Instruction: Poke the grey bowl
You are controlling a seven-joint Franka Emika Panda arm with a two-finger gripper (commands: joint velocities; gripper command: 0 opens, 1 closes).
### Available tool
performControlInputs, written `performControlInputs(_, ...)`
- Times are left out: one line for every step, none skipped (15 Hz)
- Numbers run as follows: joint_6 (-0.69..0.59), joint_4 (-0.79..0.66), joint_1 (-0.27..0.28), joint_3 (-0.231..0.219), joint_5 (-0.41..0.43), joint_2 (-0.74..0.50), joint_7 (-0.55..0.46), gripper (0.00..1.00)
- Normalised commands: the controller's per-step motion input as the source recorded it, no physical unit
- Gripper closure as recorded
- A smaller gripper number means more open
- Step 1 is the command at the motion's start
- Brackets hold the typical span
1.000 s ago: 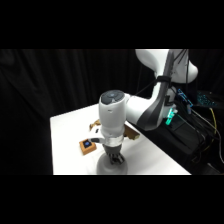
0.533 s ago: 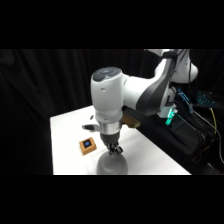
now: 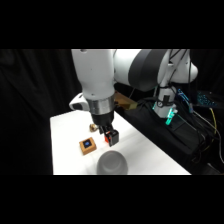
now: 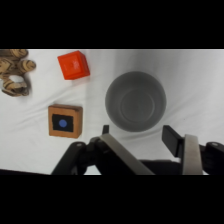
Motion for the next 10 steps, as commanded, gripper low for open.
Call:
performControlInputs(-0.4,0.26,-0.059,0.048,0.058,-0.1,0.04,0.0)
performControlInputs(-0.39,0.24,-0.066,0.031,0.036,-0.1,0.06,0.0)
performControlInputs(-0.35,0.23,-0.065,0.025,0.03,-0.1,0.08,0.0)
performControlInputs(-0.31,0.21,-0.067,0.016,0.007,-0.09,0.07,0.0)
performControlInputs(-0.28,0.19,-0.064,0.013,-0.006,-0.08,0.07,0.0)
performControlInputs(-0.24,0.18,-0.062,0.011,-0.003,-0.08,0.07,0.0)
performControlInputs(-0.23,0.17,-0.058,0.016,0.005,-0.08,0.05,0.0)
performControlInputs(-0.2,0.16,-0.058,0.02,0.014,-0.08,0.03,0.0)
performControlInputs(-0.16,0.15,-0.056,0.023,0.016,-0.08,0.01,0.0)
performControlInputs(-0.1,0.11,-0.074,0.041,0.066,-0.1,-0.09,0.0)
